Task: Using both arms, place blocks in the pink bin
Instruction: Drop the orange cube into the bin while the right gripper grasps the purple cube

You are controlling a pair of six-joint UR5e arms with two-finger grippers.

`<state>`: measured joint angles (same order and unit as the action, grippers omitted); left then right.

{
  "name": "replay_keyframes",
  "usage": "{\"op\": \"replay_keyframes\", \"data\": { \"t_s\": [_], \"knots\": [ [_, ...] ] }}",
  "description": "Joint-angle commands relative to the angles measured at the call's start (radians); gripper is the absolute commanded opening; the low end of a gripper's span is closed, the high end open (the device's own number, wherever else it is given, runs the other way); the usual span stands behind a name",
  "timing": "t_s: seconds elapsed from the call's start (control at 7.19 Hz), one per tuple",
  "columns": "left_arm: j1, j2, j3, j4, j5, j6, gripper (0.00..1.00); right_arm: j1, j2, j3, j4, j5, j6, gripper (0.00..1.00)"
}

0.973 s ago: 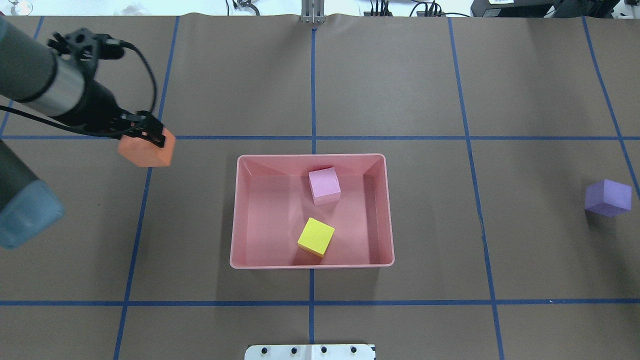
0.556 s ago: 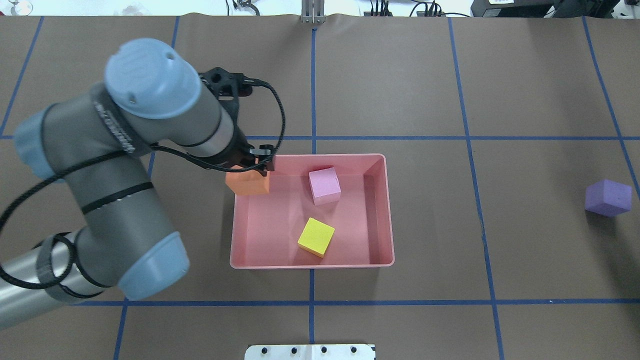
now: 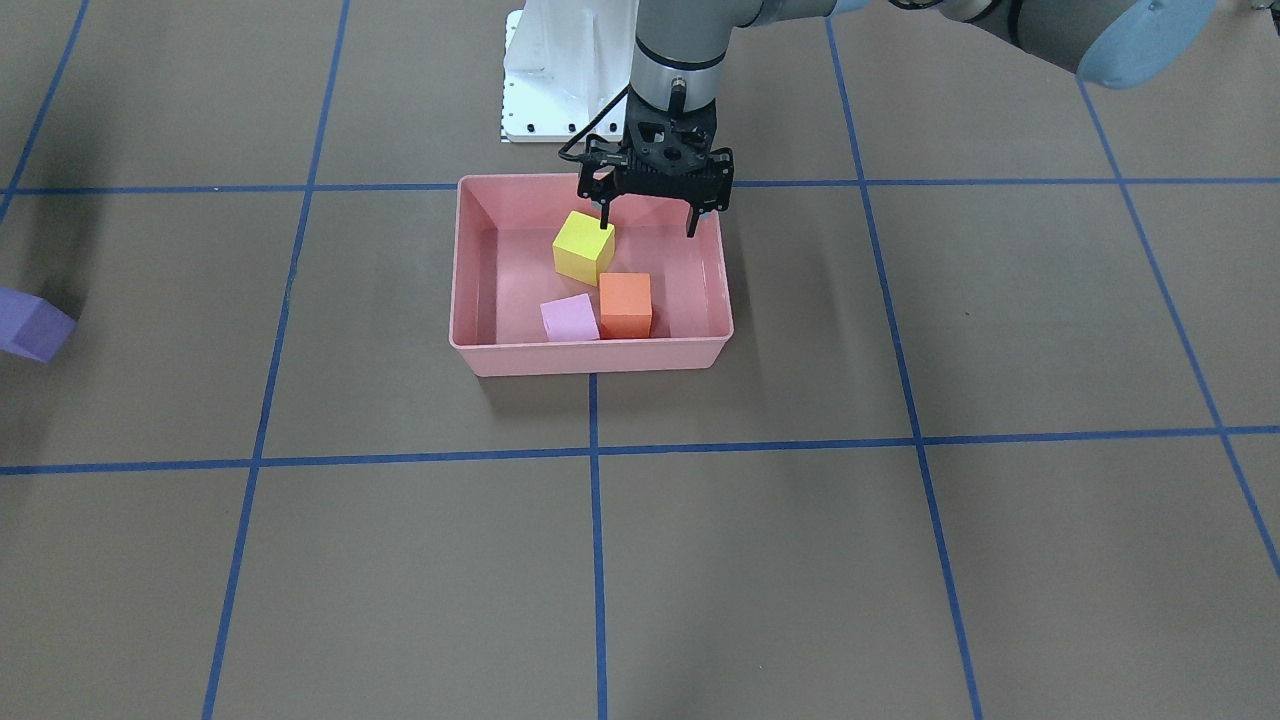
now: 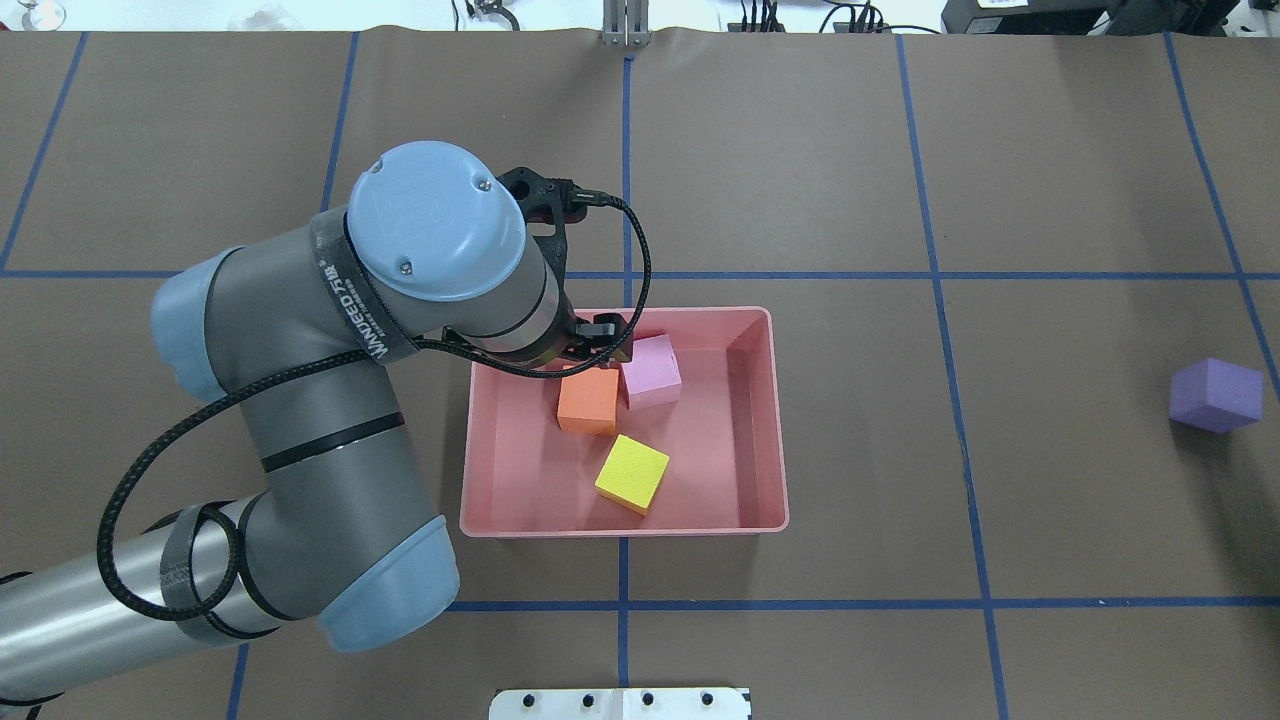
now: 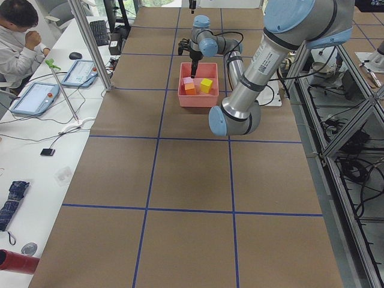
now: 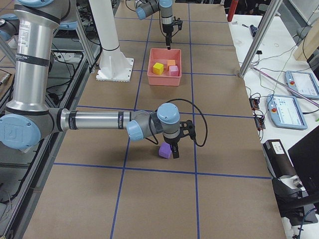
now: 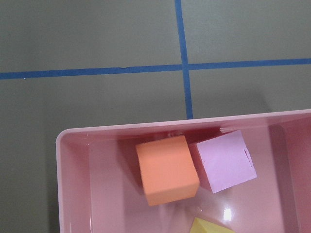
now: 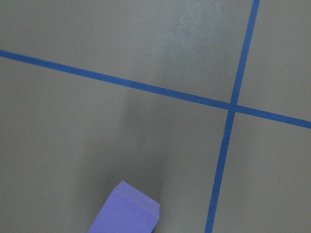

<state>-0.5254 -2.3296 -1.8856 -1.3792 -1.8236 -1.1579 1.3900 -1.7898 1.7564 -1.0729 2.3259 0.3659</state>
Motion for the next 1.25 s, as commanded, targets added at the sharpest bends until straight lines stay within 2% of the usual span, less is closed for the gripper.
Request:
{"op": "replay_keyframes", "data": {
  "t_s": [0.0, 0.28, 0.56, 1.11],
  "knots": [
    [0.002, 0.003, -0.010, 0.000, 0.003, -0.002, 1.00, -0.101, -0.065, -0.002, 0.245, -0.066, 0.361, 0.98],
    [0.004, 0.001, -0.012, 0.000, 0.004, -0.005, 1.00, -0.248, -0.097, -0.014, 0.385, -0.214, 0.566, 0.98],
    [0.005, 0.001, -0.013, 0.000, 0.004, -0.005, 1.00, -0.340, -0.109, -0.075, 0.508, -0.324, 0.658, 0.98],
    [0.005, 0.001, -0.013, 0.000, 0.004, -0.005, 1.00, -0.451, -0.112, -0.090, 0.518, -0.463, 0.728, 0.98]
  ]
}}
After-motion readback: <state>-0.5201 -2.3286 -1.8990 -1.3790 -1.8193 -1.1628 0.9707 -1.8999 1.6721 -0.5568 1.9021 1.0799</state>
